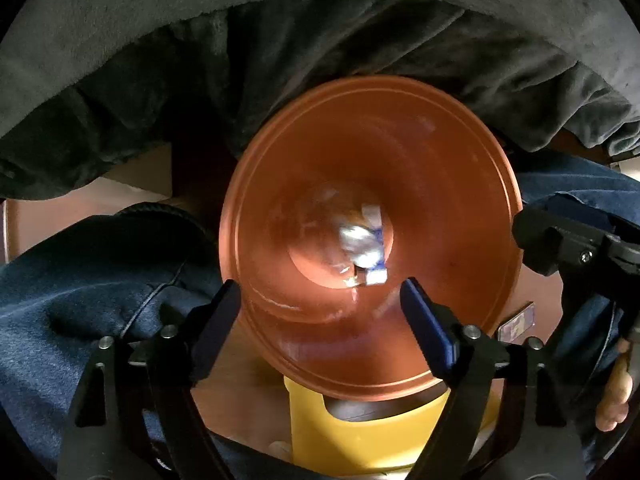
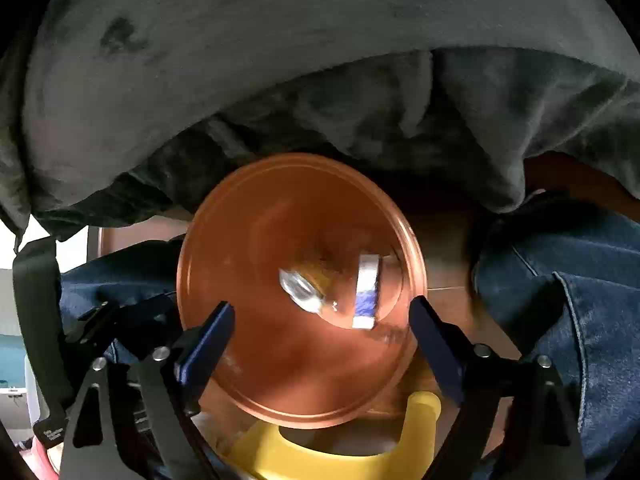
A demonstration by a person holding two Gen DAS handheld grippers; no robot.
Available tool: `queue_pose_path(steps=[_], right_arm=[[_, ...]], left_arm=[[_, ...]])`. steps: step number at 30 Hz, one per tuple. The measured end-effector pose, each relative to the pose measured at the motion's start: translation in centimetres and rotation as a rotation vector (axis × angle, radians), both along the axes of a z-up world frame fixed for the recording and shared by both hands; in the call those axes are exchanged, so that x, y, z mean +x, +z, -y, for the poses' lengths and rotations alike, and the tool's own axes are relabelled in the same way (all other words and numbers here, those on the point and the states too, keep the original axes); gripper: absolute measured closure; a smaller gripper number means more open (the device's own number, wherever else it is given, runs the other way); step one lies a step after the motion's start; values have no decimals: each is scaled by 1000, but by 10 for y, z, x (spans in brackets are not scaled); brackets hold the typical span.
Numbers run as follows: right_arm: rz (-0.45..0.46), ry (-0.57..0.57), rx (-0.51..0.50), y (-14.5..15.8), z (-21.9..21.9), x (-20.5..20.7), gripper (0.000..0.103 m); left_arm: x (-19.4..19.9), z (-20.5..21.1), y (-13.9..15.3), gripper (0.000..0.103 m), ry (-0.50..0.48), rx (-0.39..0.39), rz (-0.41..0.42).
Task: Collect trash
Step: 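Drop the pouch and the nasal spray box into the orange bin with both tools, then grasp the white printed box on the bed with the left tool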
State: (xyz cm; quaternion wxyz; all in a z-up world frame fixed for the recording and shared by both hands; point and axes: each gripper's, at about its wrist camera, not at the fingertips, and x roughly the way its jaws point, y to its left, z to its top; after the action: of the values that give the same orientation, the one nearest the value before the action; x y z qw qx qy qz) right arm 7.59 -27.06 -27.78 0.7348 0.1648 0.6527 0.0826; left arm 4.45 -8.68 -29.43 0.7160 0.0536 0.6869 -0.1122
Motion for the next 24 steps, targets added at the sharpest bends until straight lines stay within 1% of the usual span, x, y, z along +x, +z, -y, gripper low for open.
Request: queue_pose_path(steps=[12,17,21,24], right_arm=[[-8,-15,-13,-1,3,0,16],[1,-34,7,4,8,0,16],[38,-40,19,20,15,-3,16],[110,-27,6,45,17,-8,16]], left_arm=[[4,-4,-3,23,28,-15,-4],[3,-5,3,23,33,-21,7],[-2,-11,24,23,29,-31,57],[-7,-16,61,23,15,-60,158]])
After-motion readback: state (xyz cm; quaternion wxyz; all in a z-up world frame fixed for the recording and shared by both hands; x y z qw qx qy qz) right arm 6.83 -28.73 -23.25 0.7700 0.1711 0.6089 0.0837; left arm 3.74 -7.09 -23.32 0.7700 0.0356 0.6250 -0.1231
